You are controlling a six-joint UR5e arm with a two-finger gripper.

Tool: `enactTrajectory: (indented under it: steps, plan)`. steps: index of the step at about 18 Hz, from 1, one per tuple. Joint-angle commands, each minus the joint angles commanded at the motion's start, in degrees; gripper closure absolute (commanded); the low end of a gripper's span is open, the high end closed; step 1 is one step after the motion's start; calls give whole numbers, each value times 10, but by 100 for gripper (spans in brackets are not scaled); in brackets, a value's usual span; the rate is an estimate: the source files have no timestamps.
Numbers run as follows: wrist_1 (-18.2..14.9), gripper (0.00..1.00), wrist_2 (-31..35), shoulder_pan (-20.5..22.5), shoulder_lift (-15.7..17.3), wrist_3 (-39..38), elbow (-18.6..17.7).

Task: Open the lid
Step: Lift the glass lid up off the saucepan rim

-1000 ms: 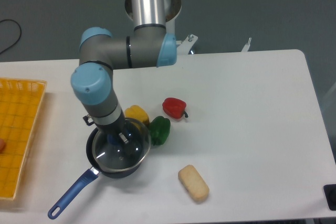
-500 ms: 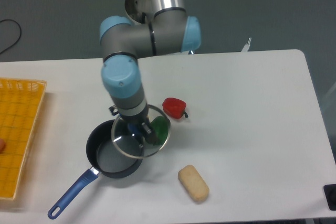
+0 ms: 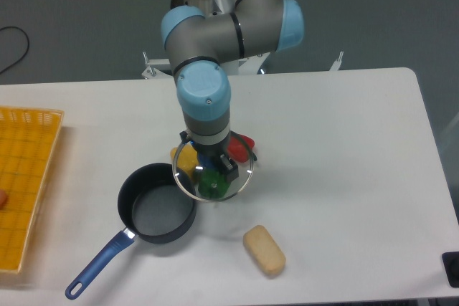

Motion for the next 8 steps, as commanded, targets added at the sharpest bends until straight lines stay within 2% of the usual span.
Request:
enactTrajectory:
  steps: [8]
  plan:
    - [-1,42,3,6,1,8,-1]
